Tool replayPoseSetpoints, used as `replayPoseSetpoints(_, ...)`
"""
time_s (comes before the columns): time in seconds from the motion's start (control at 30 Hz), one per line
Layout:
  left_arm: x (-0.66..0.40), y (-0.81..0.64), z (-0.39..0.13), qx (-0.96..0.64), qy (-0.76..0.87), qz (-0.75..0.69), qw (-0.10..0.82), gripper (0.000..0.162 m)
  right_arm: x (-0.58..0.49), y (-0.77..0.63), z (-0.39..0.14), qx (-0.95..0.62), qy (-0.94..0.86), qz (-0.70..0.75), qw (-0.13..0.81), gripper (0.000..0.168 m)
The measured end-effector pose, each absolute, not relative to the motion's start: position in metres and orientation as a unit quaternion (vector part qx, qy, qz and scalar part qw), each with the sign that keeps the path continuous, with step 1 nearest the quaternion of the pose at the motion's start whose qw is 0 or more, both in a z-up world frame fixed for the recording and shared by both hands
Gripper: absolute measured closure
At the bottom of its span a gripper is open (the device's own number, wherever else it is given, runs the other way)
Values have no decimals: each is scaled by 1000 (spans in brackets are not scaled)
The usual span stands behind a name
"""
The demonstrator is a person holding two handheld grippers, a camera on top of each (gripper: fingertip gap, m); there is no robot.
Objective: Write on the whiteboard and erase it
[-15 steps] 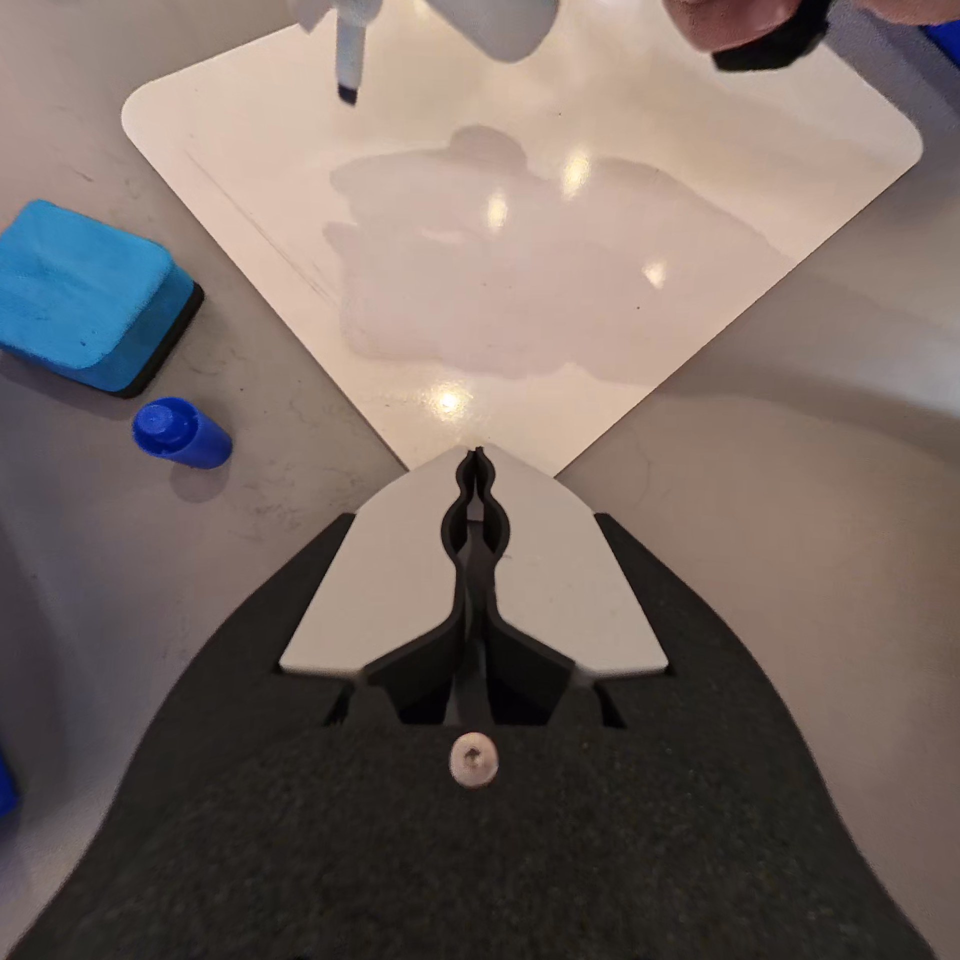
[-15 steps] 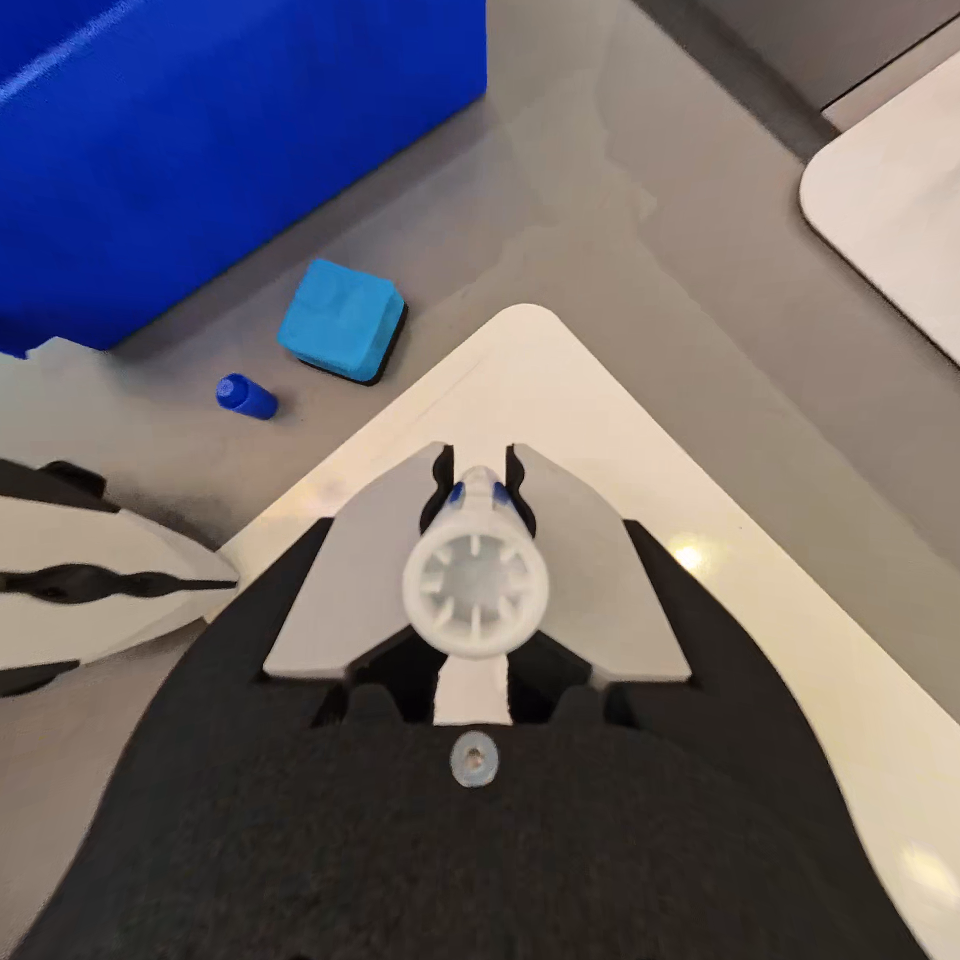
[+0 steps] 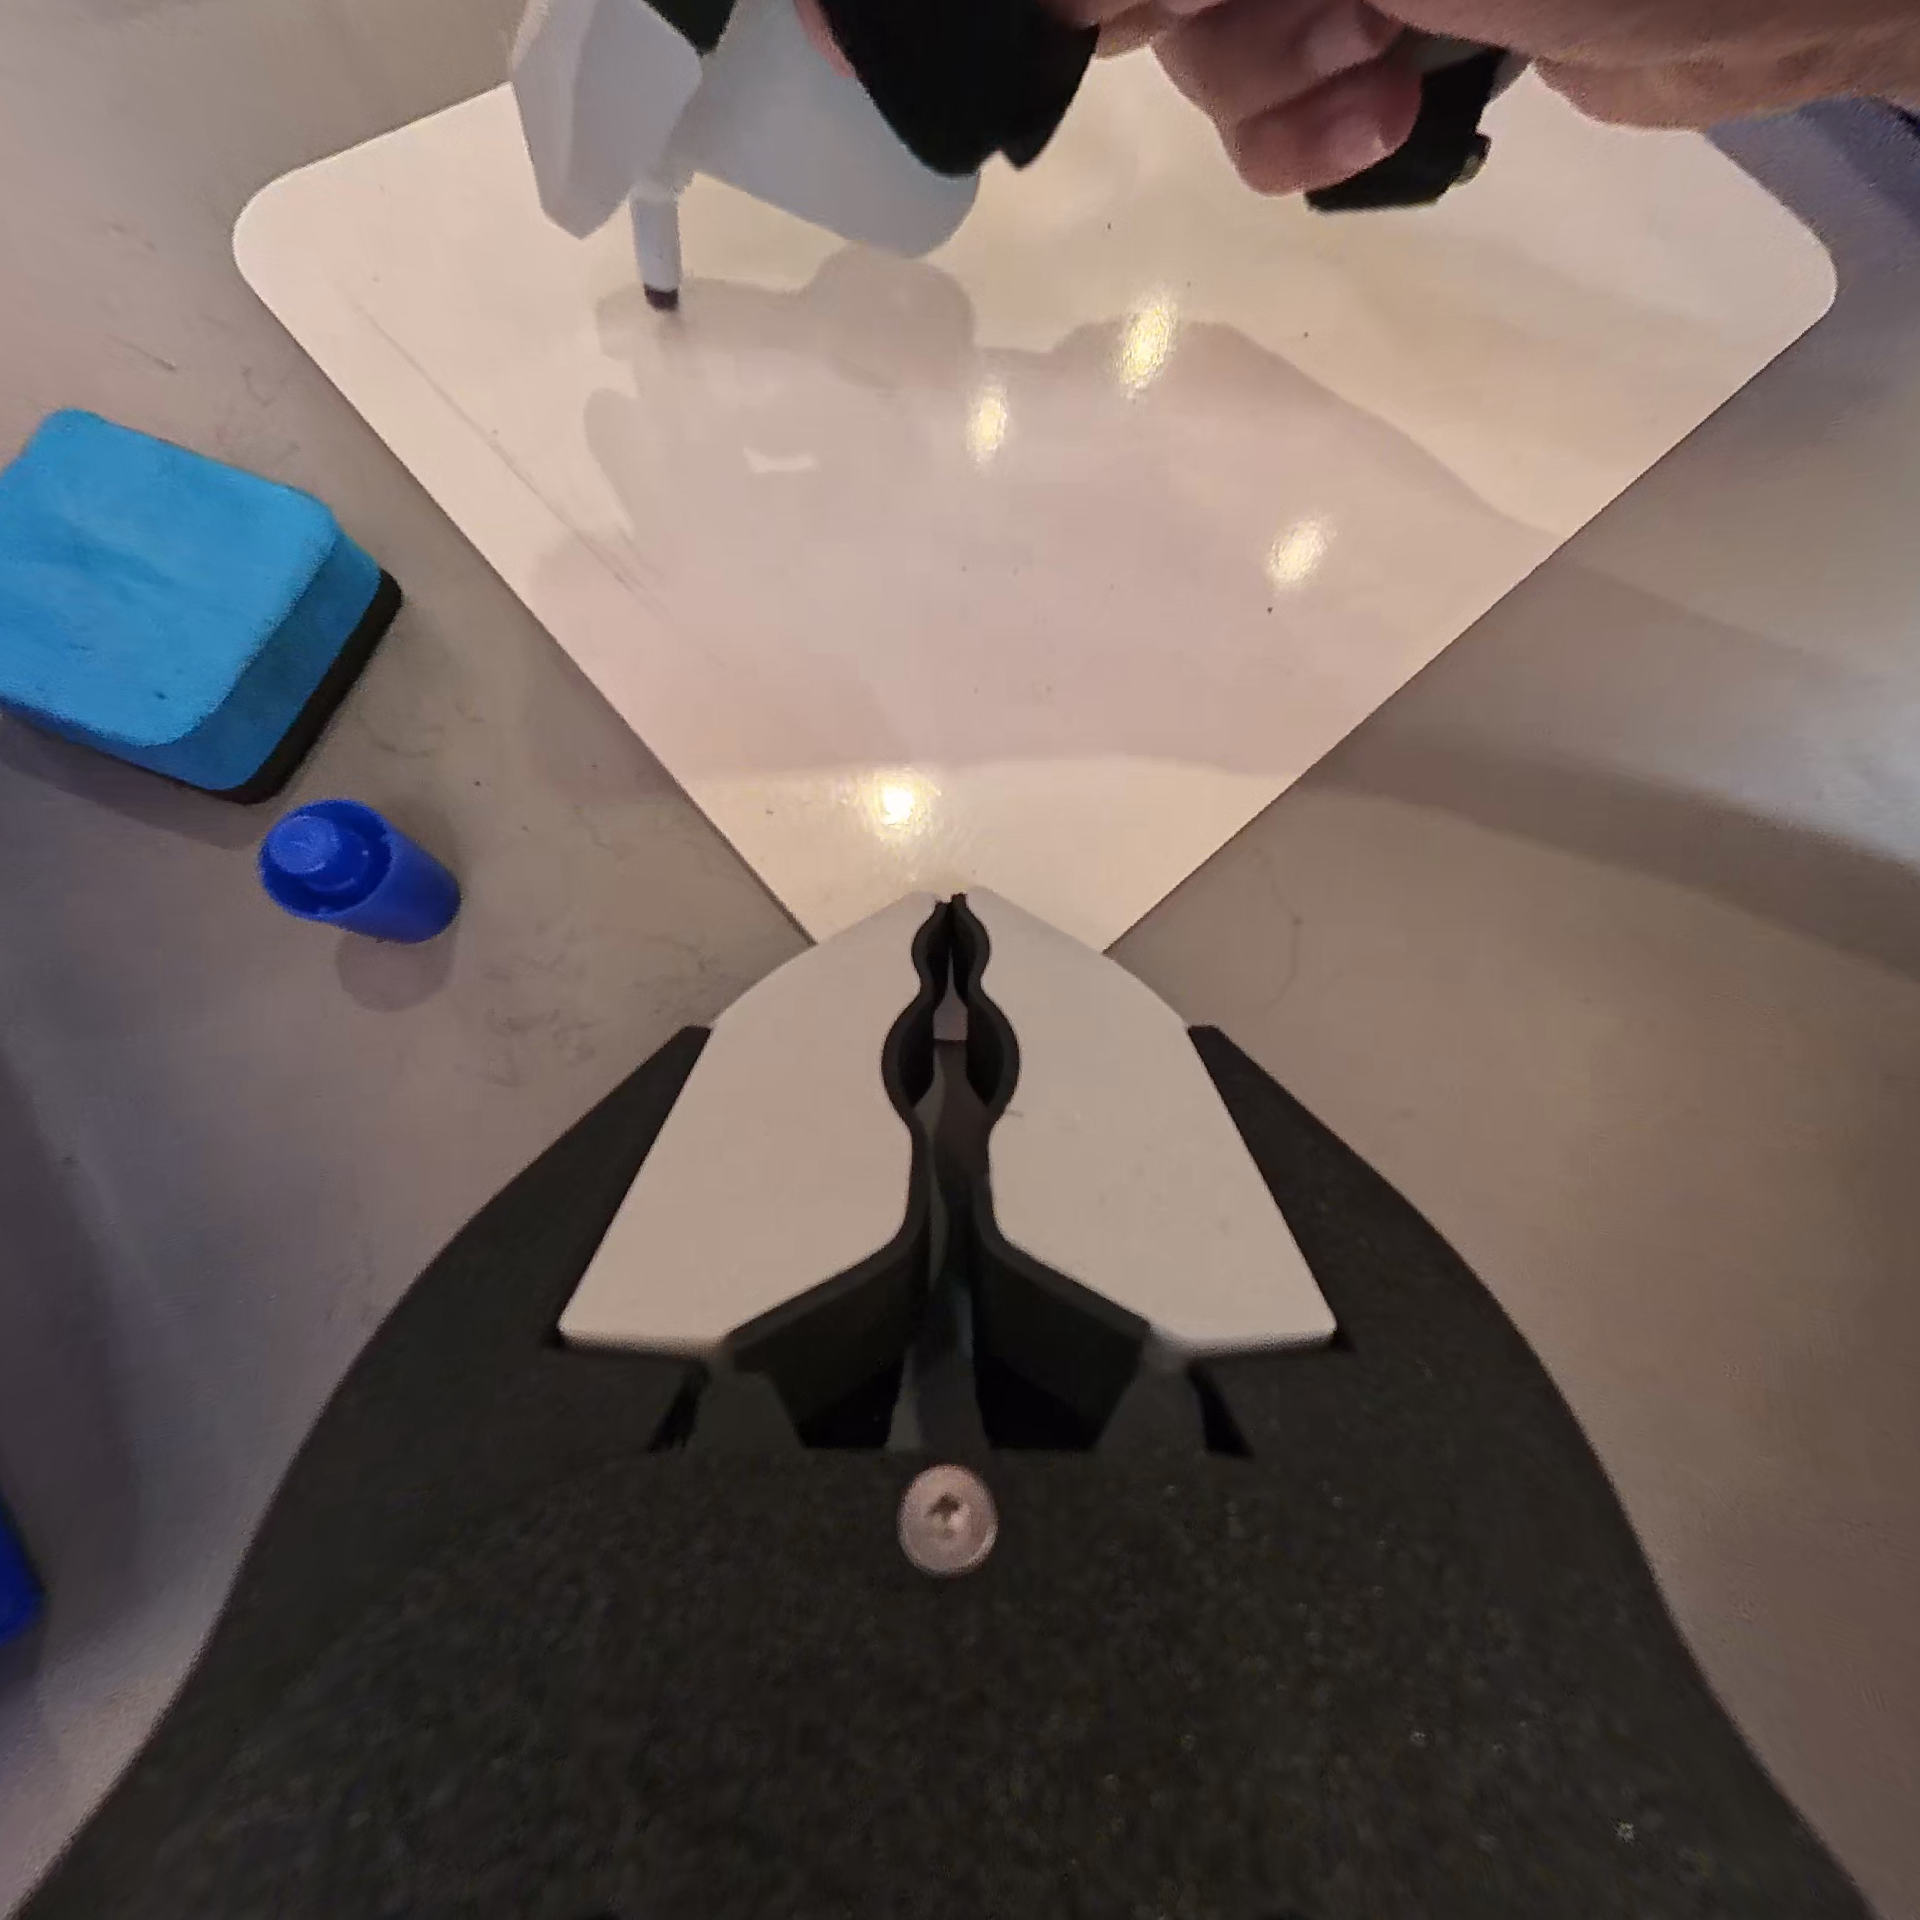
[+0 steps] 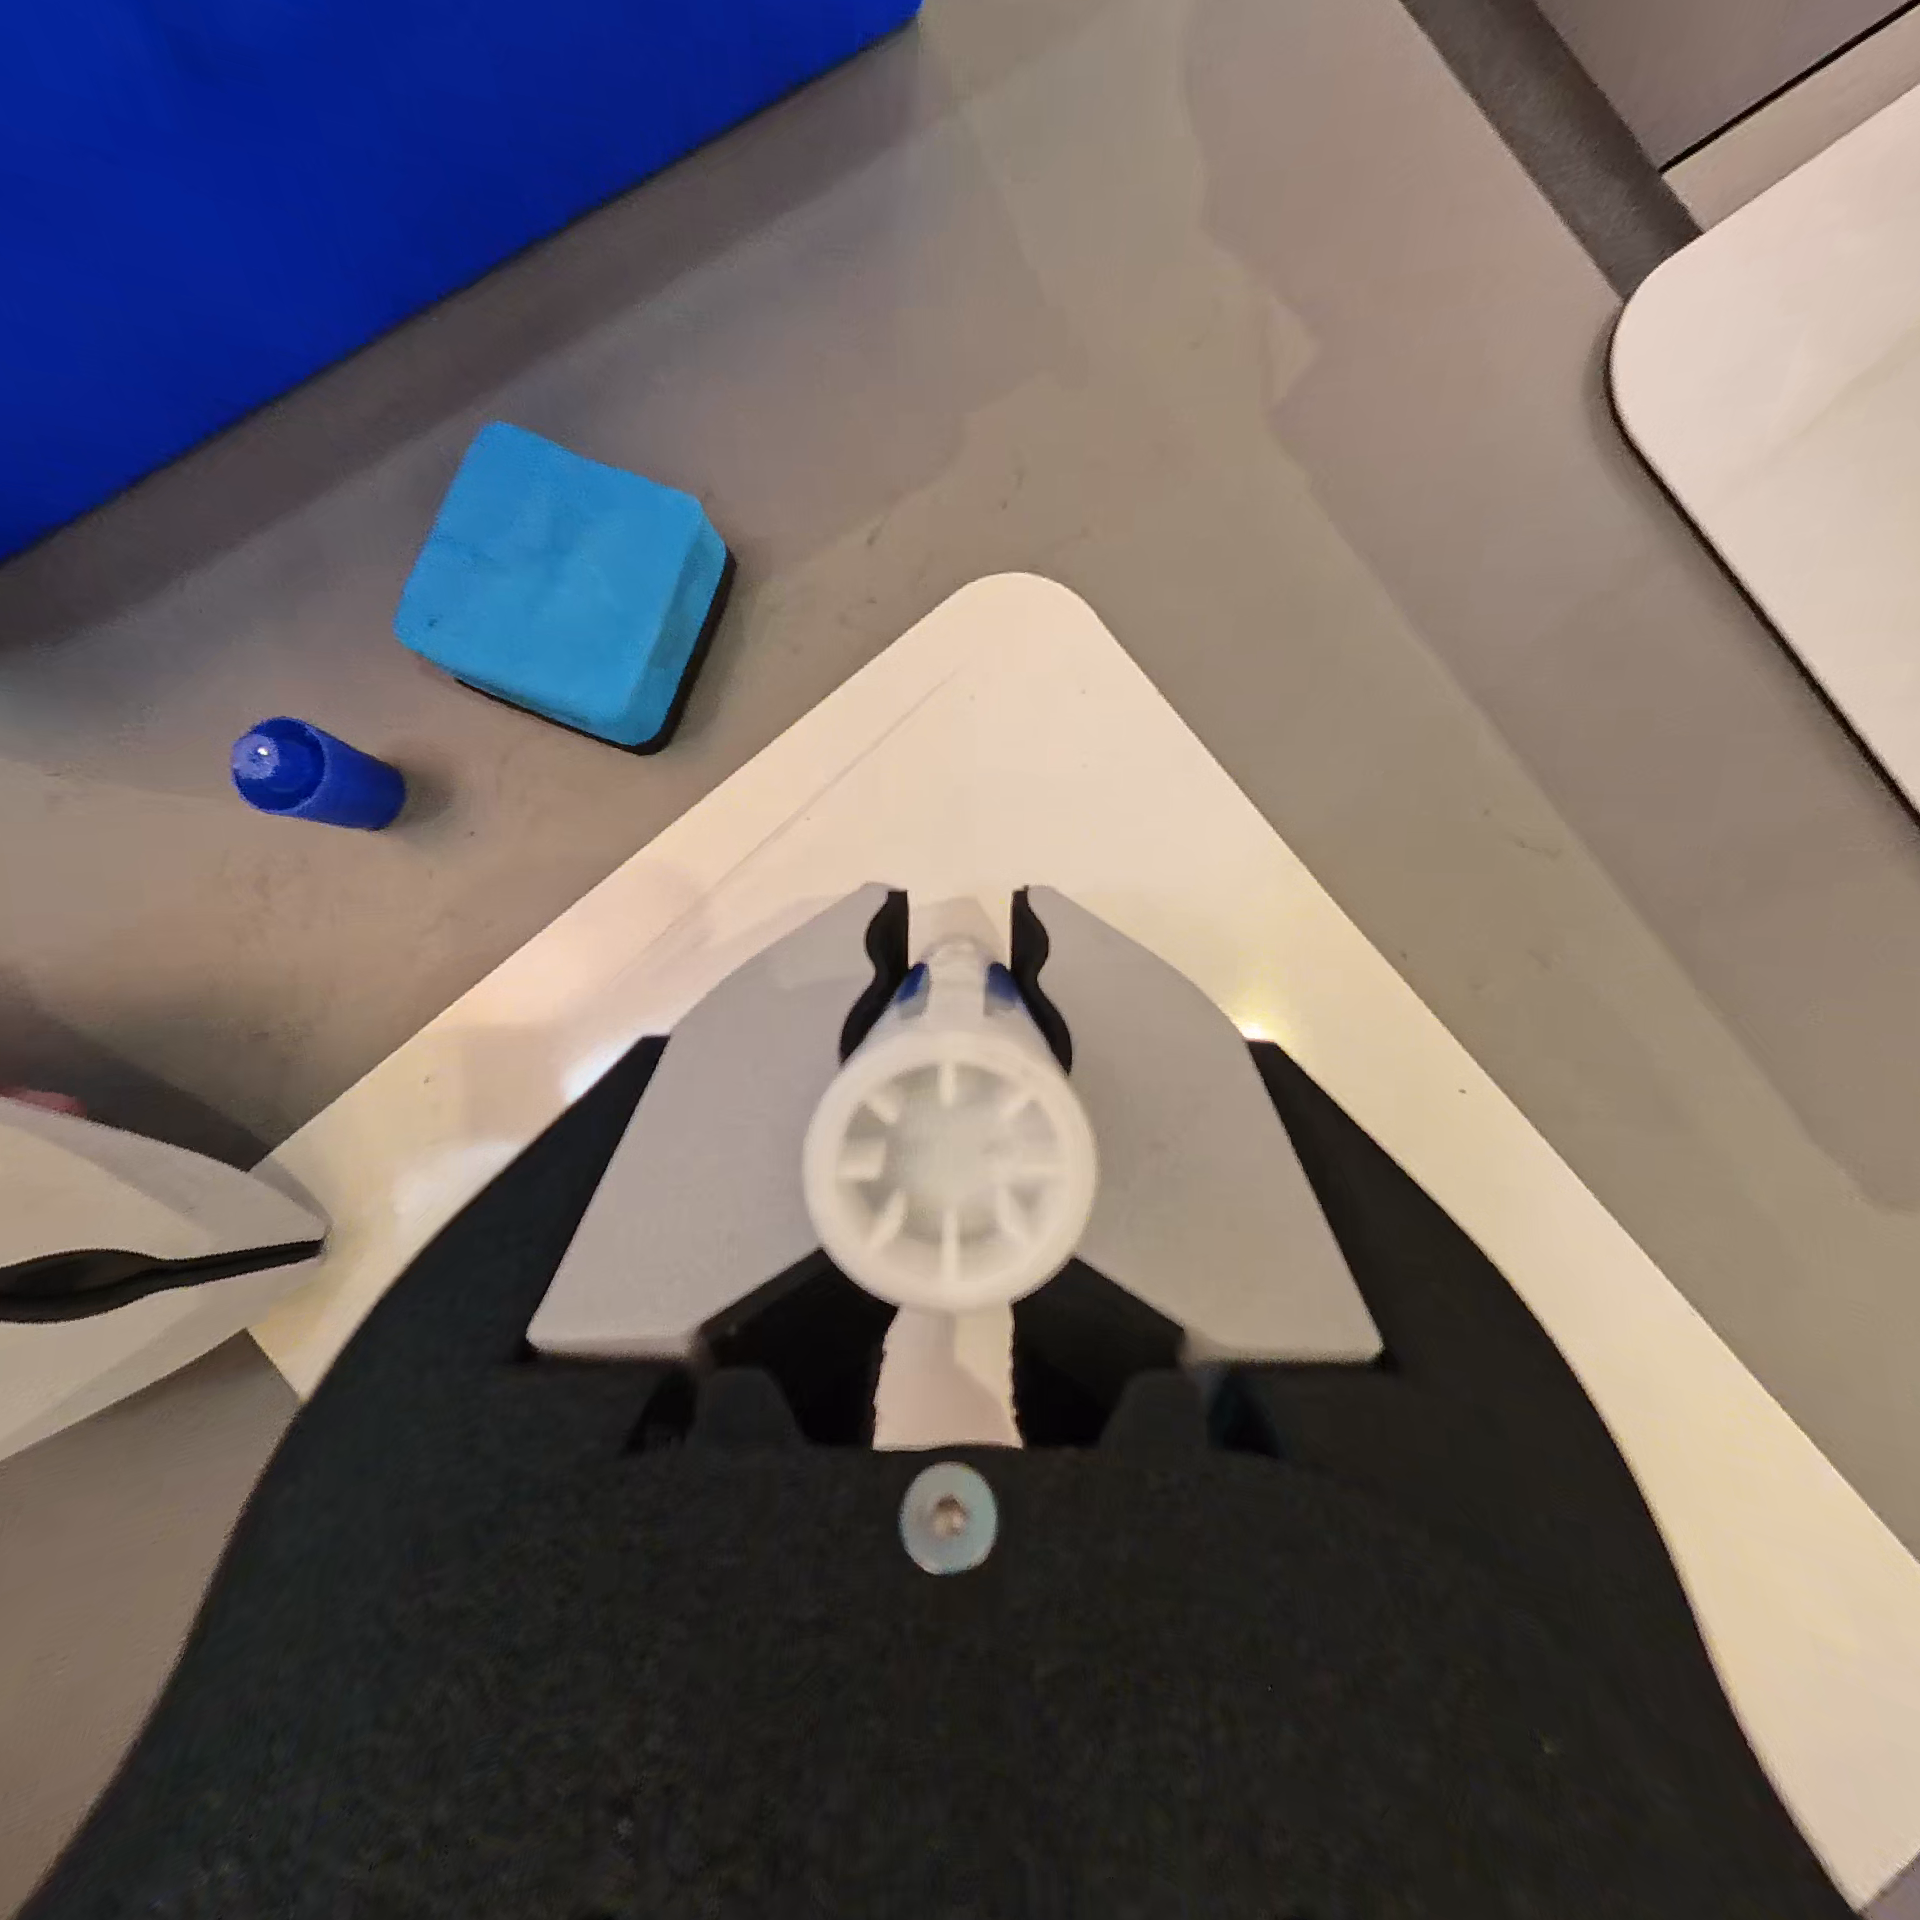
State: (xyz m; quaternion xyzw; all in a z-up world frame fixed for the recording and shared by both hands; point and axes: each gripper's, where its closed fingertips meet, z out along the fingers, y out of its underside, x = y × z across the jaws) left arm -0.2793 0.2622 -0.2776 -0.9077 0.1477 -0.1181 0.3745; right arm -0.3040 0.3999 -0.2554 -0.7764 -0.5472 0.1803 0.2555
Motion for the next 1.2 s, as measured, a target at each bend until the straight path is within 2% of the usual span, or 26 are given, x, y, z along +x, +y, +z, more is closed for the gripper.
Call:
replayPoseSetpoints(0.73,-279,262,-277,-907,143,-130,373,162,-344,383,-256,-757,-570,203,247,149)
replayPoseSetpoints(1.2,-279,261,-278,-908,148,-118,374,162,-326,327,-257,-743,-592,208,233,149)
